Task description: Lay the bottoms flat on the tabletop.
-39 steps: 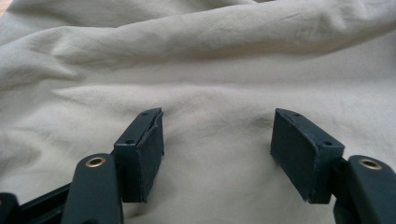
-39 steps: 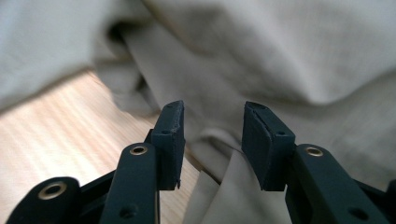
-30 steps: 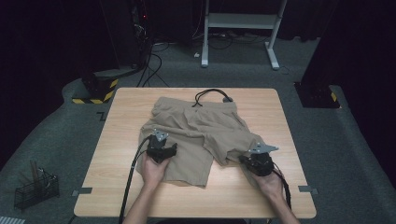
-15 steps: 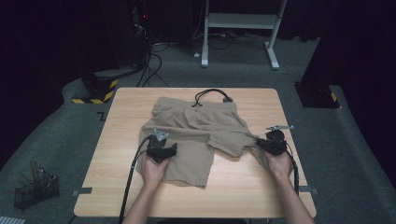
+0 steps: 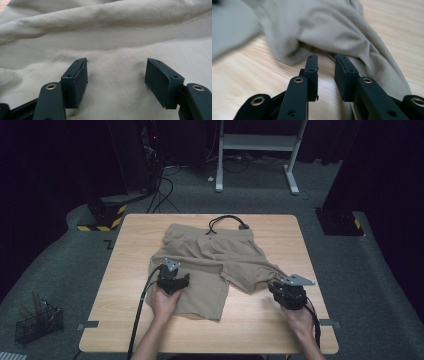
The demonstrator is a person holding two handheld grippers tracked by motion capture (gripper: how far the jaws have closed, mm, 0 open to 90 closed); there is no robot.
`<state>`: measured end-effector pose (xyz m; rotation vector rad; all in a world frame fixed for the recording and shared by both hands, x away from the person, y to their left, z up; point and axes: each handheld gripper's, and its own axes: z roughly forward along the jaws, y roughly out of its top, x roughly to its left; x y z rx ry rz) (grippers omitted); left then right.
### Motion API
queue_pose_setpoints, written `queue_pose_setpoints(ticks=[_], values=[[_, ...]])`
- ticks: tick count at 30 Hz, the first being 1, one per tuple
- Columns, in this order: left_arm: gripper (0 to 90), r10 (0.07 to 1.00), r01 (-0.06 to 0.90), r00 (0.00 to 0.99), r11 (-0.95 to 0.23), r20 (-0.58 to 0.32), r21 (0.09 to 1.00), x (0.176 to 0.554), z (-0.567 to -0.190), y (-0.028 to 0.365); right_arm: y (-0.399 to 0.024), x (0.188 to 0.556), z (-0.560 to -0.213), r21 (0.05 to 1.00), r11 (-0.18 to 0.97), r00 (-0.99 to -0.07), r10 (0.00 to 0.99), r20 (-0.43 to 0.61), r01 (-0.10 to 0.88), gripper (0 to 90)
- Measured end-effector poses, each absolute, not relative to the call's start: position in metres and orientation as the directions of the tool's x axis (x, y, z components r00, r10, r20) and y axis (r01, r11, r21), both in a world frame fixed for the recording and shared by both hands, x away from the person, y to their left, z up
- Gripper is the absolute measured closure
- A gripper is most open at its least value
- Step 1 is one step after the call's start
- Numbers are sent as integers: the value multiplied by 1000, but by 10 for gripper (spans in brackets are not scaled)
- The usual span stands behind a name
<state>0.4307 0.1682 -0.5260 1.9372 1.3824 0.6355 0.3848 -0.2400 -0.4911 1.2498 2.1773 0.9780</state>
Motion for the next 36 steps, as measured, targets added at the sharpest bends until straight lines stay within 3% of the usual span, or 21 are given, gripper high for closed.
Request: queue_pose_setpoints(ticks=[6, 11, 17, 28, 33, 36], values=[[345, 947, 623, 322, -219, 9, 751, 431, -526, 168, -242, 420, -510, 723, 304, -414, 910, -27, 621, 668], [345, 947, 623, 321, -218, 9, 751, 431, -526, 168, -251, 429, -510, 720, 242, -423, 903, 79, 650, 865], [345, 947, 623, 321, -218, 9, 751, 431, -526, 168, -254, 422, -506, 727, 270, -461, 885, 71, 631, 889], [345, 947, 623, 322, -219, 9, 751, 431, -526, 168, -270, 346, -496, 744, 319, -555, 828, 84, 587, 889], [344, 947, 622, 320, -217, 8, 752, 431, -526, 168, -281, 312, -496, 759, 383, -580, 814, -8, 527, 889], [344, 947, 623, 322, -220, 10, 751, 431, -526, 168, -293, 301, -484, 809, 313, -567, 823, 30, 497, 888]])
